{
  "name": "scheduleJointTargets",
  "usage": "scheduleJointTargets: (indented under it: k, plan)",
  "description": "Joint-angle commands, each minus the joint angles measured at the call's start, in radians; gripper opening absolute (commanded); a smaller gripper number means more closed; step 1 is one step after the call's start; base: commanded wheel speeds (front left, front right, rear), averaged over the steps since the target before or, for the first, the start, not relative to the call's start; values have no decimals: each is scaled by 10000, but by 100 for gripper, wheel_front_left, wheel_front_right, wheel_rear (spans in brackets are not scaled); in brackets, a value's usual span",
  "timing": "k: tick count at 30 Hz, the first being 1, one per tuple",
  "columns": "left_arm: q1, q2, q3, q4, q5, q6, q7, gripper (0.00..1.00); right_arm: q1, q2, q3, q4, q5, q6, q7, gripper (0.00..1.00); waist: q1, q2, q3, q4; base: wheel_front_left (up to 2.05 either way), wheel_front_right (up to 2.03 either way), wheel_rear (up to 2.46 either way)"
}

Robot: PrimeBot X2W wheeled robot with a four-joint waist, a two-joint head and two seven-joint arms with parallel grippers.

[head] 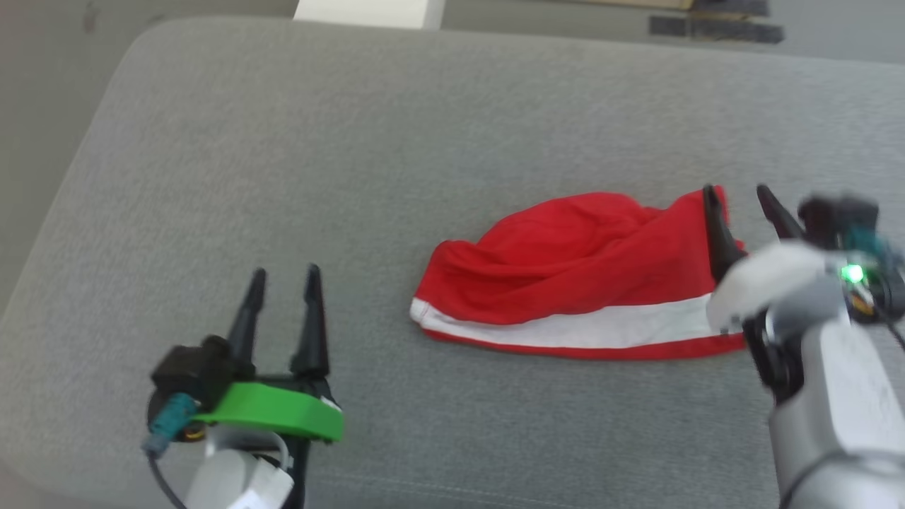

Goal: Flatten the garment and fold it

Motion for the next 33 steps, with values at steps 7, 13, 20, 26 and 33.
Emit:
scheduleJointTargets:
  k: [7,13,20,26,33]
  plan:
    - [-284,423,-1190,1626,652,-338,277,100,3251,-6,720,-2721,415,-15,-1806,100,-1,0,-902,-1132,0,0,0]
    - [-1011,524,-1339,3038,556,-247,1400,100,4343,-5,1018,-3126,833,-15,-2098,100,-1,0,-938,-1519,0,0,0]
    - [-1746,621,-1414,4216,570,85,2910,100,4573,-4,1422,-3124,983,-15,-2039,100,-1,0,-858,-1817,0,0,0]
    - [-2161,696,-1392,4845,439,301,4069,100,4455,-4,1649,-3118,1036,-15,-1926,100,-1,0,-794,-1934,0,0,0]
    - [-2442,755,-1772,4980,331,-32,4432,0,4422,-3,1834,-2983,1064,-15,-1781,100,-1,0,-818,-1886,0,0,0]
